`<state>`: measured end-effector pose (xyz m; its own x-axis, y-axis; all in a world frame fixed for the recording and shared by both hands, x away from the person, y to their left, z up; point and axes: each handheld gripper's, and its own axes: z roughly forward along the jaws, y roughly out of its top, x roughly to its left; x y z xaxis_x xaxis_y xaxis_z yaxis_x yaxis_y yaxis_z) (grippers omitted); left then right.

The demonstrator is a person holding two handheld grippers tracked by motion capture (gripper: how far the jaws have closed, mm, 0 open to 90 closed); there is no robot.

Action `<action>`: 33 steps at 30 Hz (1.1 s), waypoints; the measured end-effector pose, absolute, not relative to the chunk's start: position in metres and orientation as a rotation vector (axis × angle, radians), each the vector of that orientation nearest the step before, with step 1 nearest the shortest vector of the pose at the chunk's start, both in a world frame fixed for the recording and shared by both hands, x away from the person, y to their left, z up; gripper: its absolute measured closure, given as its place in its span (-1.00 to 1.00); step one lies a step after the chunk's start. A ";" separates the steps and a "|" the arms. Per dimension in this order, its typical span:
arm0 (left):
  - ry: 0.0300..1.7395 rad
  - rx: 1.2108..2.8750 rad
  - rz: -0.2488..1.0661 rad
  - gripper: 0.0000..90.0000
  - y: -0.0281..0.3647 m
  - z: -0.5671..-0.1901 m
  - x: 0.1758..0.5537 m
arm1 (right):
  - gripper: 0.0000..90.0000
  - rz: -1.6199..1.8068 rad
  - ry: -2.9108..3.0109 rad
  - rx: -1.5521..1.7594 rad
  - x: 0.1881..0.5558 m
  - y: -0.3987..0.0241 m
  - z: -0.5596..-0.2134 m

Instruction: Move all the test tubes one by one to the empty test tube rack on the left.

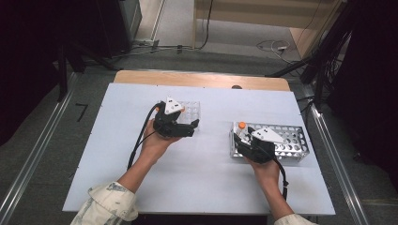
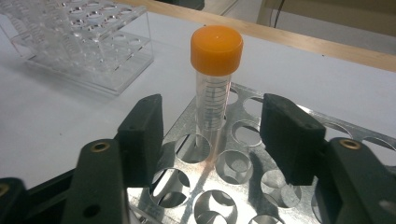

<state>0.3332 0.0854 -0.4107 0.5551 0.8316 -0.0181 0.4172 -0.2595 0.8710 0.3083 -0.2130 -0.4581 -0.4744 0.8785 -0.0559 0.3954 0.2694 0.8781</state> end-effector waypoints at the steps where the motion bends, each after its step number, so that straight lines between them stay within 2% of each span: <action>1: 1.016 1.877 0.571 -0.58 0.086 -0.410 0.333 | -0.08 1.146 1.994 1.143 0.309 -0.213 -0.458; 23: 1.013 1.860 0.575 -0.54 0.085 -0.410 0.331 | 0.56 1.154 1.988 1.192 0.322 -0.205 -0.461; 33: 1.012 1.863 0.572 -0.54 0.086 -0.409 0.331 | 0.58 1.176 1.964 1.180 0.320 -0.208 -0.455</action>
<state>0.3309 0.0857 -0.4094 0.5558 0.8310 -0.0239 0.4088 -0.2481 0.8783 0.3199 -0.2078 -0.4549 -0.4566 0.8894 -0.0234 0.3993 0.2283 0.8880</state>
